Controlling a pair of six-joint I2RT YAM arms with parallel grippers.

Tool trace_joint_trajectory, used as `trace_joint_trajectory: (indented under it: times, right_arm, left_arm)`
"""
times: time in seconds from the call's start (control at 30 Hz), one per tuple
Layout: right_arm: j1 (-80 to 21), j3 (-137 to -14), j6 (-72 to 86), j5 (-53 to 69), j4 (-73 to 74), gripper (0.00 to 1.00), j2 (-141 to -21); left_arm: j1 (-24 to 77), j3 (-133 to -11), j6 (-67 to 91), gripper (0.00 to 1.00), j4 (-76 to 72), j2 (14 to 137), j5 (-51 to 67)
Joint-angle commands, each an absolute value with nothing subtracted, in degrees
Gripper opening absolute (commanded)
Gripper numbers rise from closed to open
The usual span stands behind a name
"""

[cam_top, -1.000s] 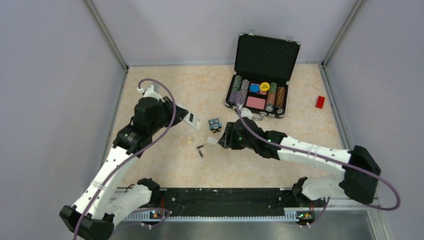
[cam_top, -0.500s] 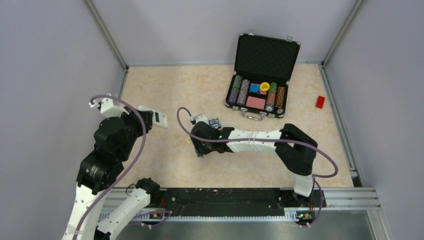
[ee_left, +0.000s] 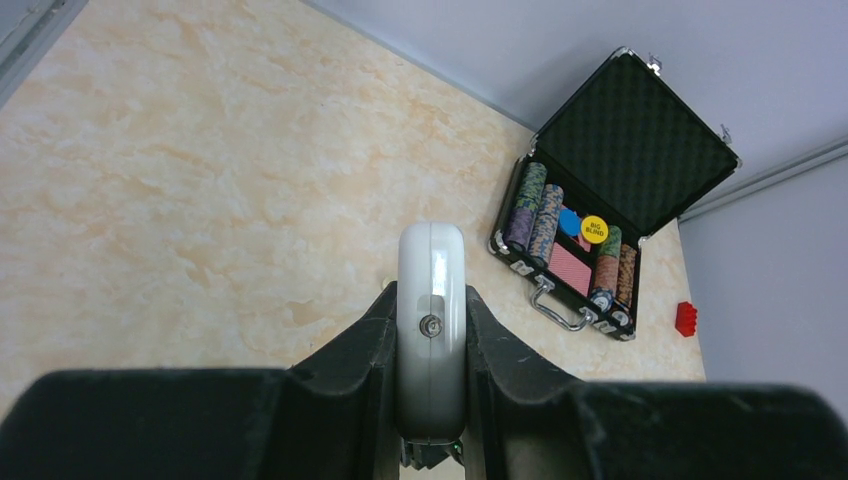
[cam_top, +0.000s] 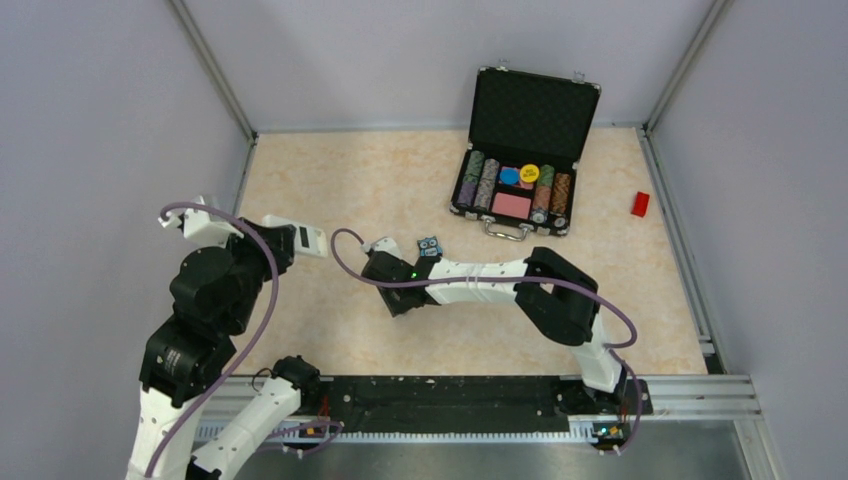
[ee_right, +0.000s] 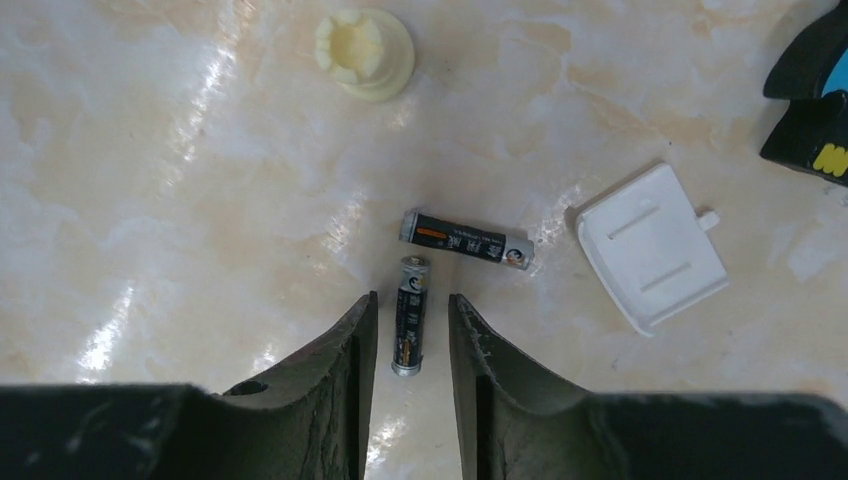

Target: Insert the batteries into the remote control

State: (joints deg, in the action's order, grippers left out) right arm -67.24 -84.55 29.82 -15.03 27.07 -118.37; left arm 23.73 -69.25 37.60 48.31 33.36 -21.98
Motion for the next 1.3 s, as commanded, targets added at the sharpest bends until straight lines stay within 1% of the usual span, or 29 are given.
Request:
trace_joint_trajectory:
  times: [0.0, 0.13, 0.17, 0.23, 0.43, 0.63, 0.77, 0.97, 1.13, 1.27]
  right_arm:
    - [-68.2, -86.4, 29.7, -17.1, 30.4, 0.28, -120.5]
    - [-68.2, -86.3, 30.7, -17.4, 31.1, 0.1, -120.5]
    - [-68.2, -86.2, 31.1, -18.0, 31.3, 0.07, -120.2]
    - [-68.2, -85.5, 32.0, -19.2, 31.4, 0.05, -119.0]
    - [-68.1, -81.3, 34.4, -21.7, 30.8, 0.04, -109.7]
    - [-65.4, -71.0, 38.0, -19.0, 28.6, 0.04, -95.7]
    - [-61.7, -63.1, 40.6, -17.5, 26.7, 0.04, -84.9]
    - [-58.7, -59.5, 42.6, -20.5, 26.0, 0.04, -68.2]
    - [-58.6, -57.4, 43.4, -21.2, 17.0, 0.05, -56.3]
    - [-58.6, -57.2, 45.0, -20.1, 10.3, 0.05, -51.6]
  left_arm:
    - [23.7, -72.0, 38.0, 0.0, 46.8, 32.6, -21.9]
    - [23.7, -72.4, 38.1, 0.0, 46.6, 32.8, -20.8]
    - [23.7, -72.4, 38.1, 0.0, 46.5, 32.9, -20.4]
    - [23.7, -72.2, 38.2, 0.0, 46.1, 32.8, -19.5]
    - [23.7, -69.4, 37.3, 0.0, 40.9, 31.5, -13.5]
    - [23.7, -64.0, 38.5, 0.0, 28.4, 29.4, 3.0]
    - [23.7, -60.8, 40.6, 0.0, 21.9, 29.6, 9.6]
    - [23.7, -57.5, 42.5, 0.0, 10.6, 31.0, 20.8]
    - [23.7, -54.5, 44.7, 0.0, 1.5, 31.8, 26.5]
    - [23.7, -52.4, 48.2, 0.0, -4.9, 32.8, 26.8]
